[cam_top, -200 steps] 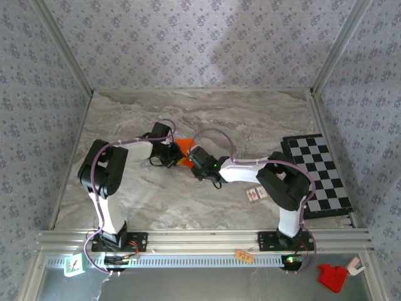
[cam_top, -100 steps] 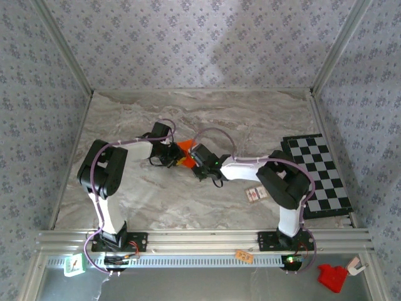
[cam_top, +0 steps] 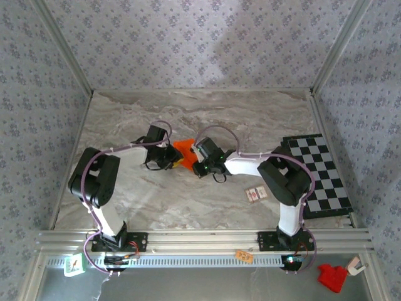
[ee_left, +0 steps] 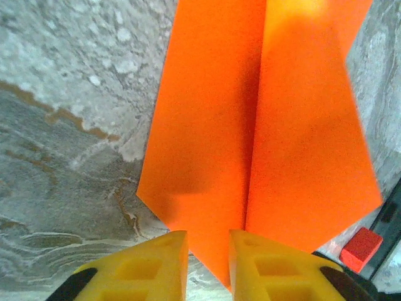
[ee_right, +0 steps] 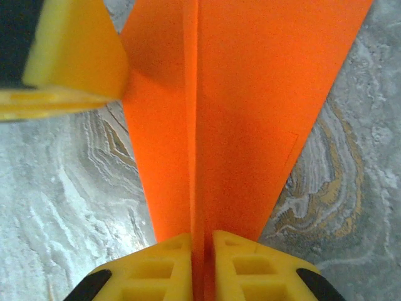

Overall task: Fold a paper plane with a square sheet of paper (pick it up from the middle)
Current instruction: Fourth fold the wing at the center of the table.

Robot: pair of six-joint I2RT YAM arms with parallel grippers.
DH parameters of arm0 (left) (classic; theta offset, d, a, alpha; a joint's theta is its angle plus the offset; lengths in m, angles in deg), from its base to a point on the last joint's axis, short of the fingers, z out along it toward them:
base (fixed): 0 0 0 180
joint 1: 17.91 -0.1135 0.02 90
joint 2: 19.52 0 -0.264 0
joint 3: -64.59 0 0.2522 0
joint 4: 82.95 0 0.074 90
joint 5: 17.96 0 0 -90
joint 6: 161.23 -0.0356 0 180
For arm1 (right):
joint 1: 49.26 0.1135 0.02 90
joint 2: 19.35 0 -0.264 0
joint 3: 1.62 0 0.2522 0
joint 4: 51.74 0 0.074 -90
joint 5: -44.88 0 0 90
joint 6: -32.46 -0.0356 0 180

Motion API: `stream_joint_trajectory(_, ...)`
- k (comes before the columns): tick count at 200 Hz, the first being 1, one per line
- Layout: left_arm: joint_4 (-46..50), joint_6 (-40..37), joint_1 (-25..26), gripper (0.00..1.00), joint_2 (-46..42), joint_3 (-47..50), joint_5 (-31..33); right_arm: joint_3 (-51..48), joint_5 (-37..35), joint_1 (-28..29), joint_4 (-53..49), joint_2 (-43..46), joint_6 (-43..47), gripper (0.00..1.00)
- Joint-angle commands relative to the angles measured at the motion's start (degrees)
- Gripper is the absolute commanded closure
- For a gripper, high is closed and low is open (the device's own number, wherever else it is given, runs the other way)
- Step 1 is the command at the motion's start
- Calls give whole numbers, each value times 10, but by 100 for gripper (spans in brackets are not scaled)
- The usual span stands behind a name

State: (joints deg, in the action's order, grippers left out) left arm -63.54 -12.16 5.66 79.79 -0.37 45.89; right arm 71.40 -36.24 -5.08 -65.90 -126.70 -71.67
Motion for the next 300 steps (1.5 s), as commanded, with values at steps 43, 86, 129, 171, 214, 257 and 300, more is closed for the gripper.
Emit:
stream_joint_trajectory(43, -122, -7, 2, 68, 2, 13, -68, -28, 161, -55, 47, -29, -37, 84)
stream_joint_trajectory(86, -122, -35, 8, 66, 13, 6, -66, -33, 212, -79, 59, -40, -45, 84)
stream_joint_trajectory(129, -109, -56, 15, 65, 28, -7, -68, -36, 228, -88, 65, -42, -49, 84)
stream_joint_trajectory(171, -103, -65, 19, 62, 44, -22, -69, -40, 233, -92, 67, -43, -51, 83)
stream_joint_trajectory(214, -50, -79, 28, 59, 60, -46, -48, -40, 231, -95, 64, -44, -53, 83)
stream_joint_trajectory(257, 25, -95, 37, 58, 73, -67, -8, -40, 229, -96, 63, -44, -63, 81)
stream_joint_trajectory(300, 63, -101, 41, 57, 86, -82, 11, -50, 236, -100, 77, -34, -92, 77)
